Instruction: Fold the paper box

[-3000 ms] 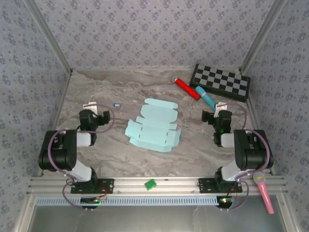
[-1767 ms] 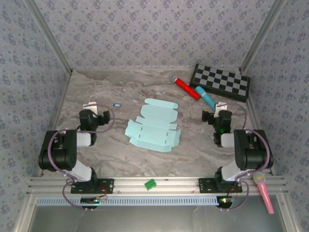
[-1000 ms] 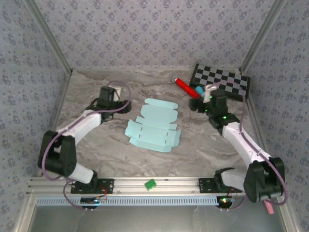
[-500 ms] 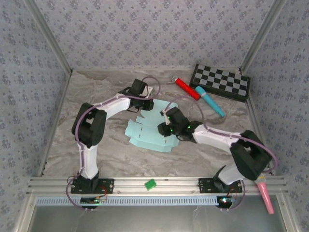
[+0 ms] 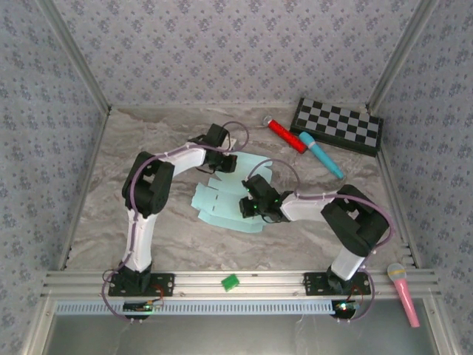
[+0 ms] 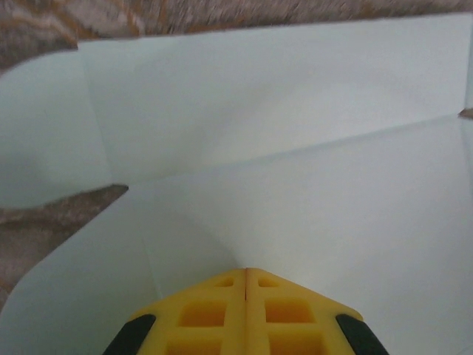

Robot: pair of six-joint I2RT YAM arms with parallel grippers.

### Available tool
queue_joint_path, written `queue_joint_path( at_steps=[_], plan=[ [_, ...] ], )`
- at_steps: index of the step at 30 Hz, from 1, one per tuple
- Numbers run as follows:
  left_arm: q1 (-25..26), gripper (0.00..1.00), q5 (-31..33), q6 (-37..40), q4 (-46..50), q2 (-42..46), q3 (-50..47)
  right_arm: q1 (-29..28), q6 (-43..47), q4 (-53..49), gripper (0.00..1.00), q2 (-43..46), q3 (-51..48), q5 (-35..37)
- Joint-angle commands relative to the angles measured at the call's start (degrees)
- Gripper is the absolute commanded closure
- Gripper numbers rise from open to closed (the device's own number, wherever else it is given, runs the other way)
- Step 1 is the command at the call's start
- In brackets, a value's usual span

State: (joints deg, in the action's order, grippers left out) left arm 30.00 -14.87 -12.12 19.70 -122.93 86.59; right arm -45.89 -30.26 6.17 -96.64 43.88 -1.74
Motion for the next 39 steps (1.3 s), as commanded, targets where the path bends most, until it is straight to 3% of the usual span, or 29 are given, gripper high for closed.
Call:
queue_joint_path(
  at_steps=[1, 12, 23, 28, 31, 34, 39],
  plan=[
    [-0.6, 1.00, 1.7, 0.0, 2.1, 1.2, -3.1, 1.1, -1.6, -4.9, 0.89, -0.7, -0.9, 4.1],
    [0.5, 1.00, 3.6, -1.5, 1.3, 11.2, -18.4, 8.9, 2.0, -10.4, 0.89, -0.7, 1.0, 5.7],
    [8.5, 1.00, 2.4, -10.0, -1.9, 20.3, -30.1, 12.3, 7.3, -12.9, 0.89, -10.8, 15.0, 4.4],
    [12.9, 1.00, 2.4, -13.9, -5.1, 23.1, -32.9, 12.3, 8.1, -13.6, 0.88, -16.1, 22.4, 1.4],
    [13.7, 1.00, 1.5, -14.6, -6.0, 23.5, -32.9, 11.9, 8.6, -14.9, 0.89, -18.0, 27.1, 0.0],
    [13.5, 1.00, 4.7, -14.0, -5.2, 24.7, -32.0, 11.3, 8.9, -15.0, 0.88, -16.2, 27.7, 1.0],
    [11.0, 0.87, 8.6, -12.7, -4.3, 27.4, -29.9, 11.4, 8.8, -15.1, 0.87, -10.2, 25.6, 2.0]
  ],
)
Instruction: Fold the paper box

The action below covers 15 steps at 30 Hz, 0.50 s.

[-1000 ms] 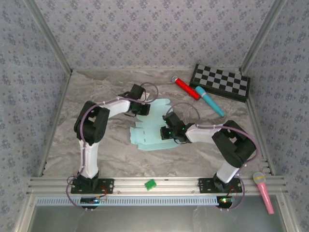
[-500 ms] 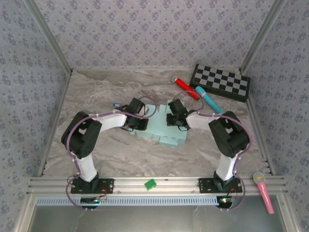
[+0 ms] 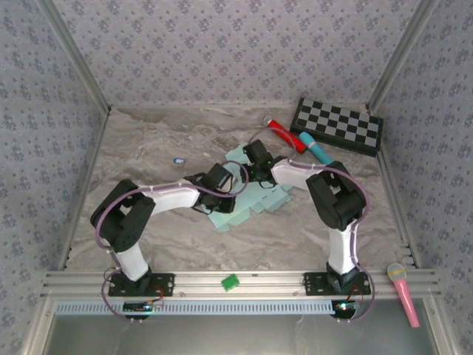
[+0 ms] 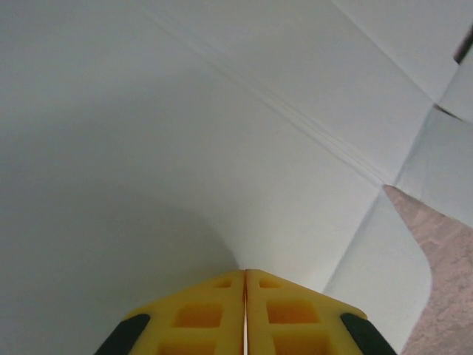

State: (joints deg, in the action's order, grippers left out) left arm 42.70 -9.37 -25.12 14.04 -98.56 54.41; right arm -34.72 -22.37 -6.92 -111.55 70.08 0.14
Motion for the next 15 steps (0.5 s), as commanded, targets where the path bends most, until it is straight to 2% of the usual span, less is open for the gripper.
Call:
queue_joint_path(
  at_steps=[1, 8, 15],
  plan=[
    [-2.6, 0.87, 3.6, 0.5, 1.1, 3.3, 2.6, 0.5, 0.9, -1.9, 0.87, 5.7, -1.2, -0.1],
    [-8.4, 0.87, 5.2, 4.1, -1.6, 0.0, 4.2, 3.0, -1.1, -2.9, 0.87, 8.2, -7.3, 2.5],
    [-9.4, 0.93, 3.7, 4.0, -1.2, -4.4, 3.8, 4.0, -1.6, -3.4, 0.89, 5.9, -7.8, 2.8]
  ],
)
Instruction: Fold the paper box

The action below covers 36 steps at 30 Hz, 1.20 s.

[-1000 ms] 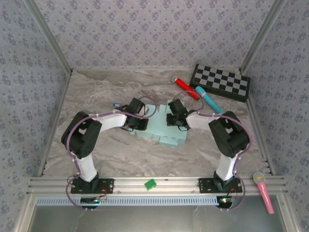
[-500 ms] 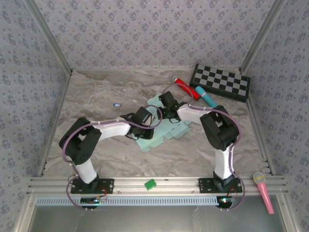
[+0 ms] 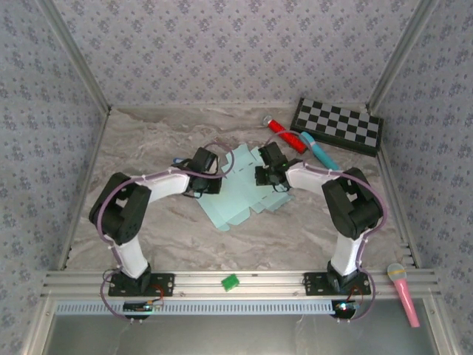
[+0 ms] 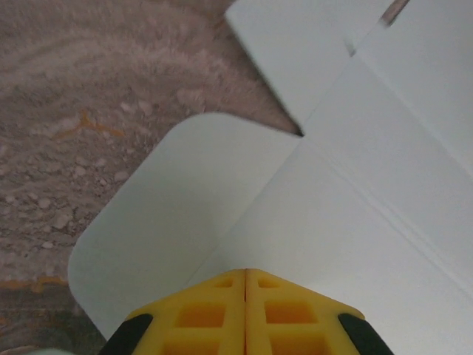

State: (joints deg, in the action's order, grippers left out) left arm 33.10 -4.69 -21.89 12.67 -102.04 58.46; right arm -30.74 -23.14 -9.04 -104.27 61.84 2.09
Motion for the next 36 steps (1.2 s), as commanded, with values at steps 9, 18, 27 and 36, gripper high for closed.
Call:
queue_joint_path(
  at_steps=[9, 18, 27, 36],
  plan=[
    [4.7, 0.93, 1.8, -5.7, 0.9, 3.9, -8.6, -1.3, 0.5, -2.3, 0.89, -8.8, 8.1, -2.0],
    [10.2, 0.92, 4.1, -13.0, 0.8, 8.8, -13.2, -3.5, 2.8, -4.0, 0.89, -13.2, 15.1, -6.1],
    [8.7, 0.76, 4.7, -9.1, 3.4, 13.0, -5.5, -2.9, 3.5, -3.2, 0.88, -7.9, 15.4, -10.6],
    [-2.4, 0.62, 0.8, 0.3, 6.0, 4.3, 11.1, -2.0, 3.3, -4.4, 0.91, -8.9, 14.5, -7.5]
  ],
)
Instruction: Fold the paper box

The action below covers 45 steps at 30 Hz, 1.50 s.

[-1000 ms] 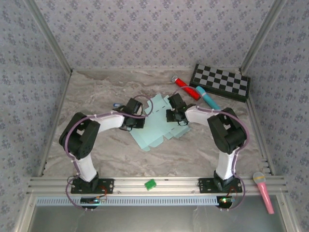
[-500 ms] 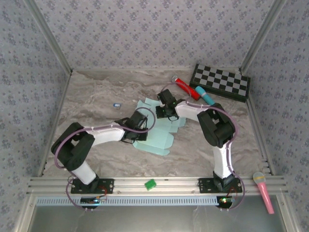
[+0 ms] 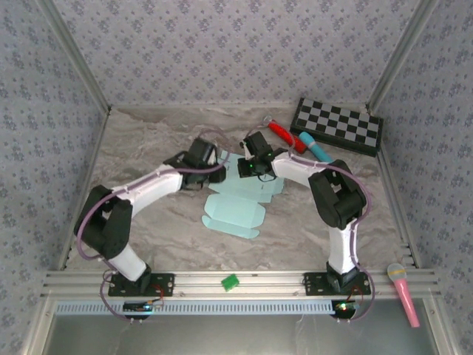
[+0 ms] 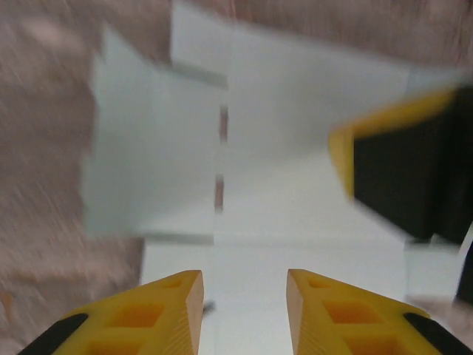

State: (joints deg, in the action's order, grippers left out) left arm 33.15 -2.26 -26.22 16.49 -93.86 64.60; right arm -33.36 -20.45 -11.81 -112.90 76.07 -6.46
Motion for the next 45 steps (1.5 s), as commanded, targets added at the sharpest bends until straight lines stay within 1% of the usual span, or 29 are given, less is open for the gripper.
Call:
queue_joint_path(
  at_steps=[1, 4, 7, 9, 12, 18, 23, 29, 34, 41, 45],
  plan=[
    [-3.2, 0.61, -2.3, 5.4, 2.3, -5.4, 6.7, 0.7, 0.6, -1.5, 0.91, -0.7, 0.2, 1.2],
    [-5.2, 0.57, -4.0, 7.5, 3.0, -10.9, 12.6, 0.9, 0.6, -1.3, 0.93, -2.1, 0.2, 1.4],
    [-6.3, 0.57, -4.1, 8.7, 5.3, -16.3, 18.6, 0.9, 0.0, -0.7, 0.95, -2.7, -0.6, 1.5],
    [-6.9, 0.54, -3.9, 9.1, 6.7, -19.3, 21.8, 0.9, -0.5, 0.0, 0.96, -2.8, -1.3, 1.3],
    [-7.2, 0.49, -4.9, 10.5, 8.1, -22.4, 25.2, 0.7, -1.0, 0.1, 0.96, -2.8, -1.7, 1.4],
    [-7.2, 0.49, -6.0, 12.4, 11.5, -27.2, 30.1, 0.5, -1.5, 0.1, 0.96, -3.0, -2.0, 1.5],
    [-7.4, 0.49, -5.0, 13.5, 13.1, -30.0, 32.4, 0.3, -1.6, 0.0, 0.96, -3.2, -2.0, 1.6],
    [-7.4, 0.49, -6.5, 14.0, 16.7, -34.3, 37.6, 0.3, -1.7, 0.1, 0.96, -3.2, -2.2, 1.6],
    [-7.4, 0.48, -10.3, 15.1, 17.3, -35.9, 39.7, 0.3, -1.7, 0.2, 0.96, -3.5, -2.5, 1.5],
    [-7.4, 0.49, -14.9, 15.8, 15.0, -35.4, 39.6, 0.2, -1.0, -0.3, 0.97, -4.9, -2.3, 1.7],
    [-7.4, 0.51, -19.0, 16.1, 13.4, -35.0, 39.4, 0.3, -0.6, -0.7, 0.97, -5.6, -2.4, 1.9]
  ],
)
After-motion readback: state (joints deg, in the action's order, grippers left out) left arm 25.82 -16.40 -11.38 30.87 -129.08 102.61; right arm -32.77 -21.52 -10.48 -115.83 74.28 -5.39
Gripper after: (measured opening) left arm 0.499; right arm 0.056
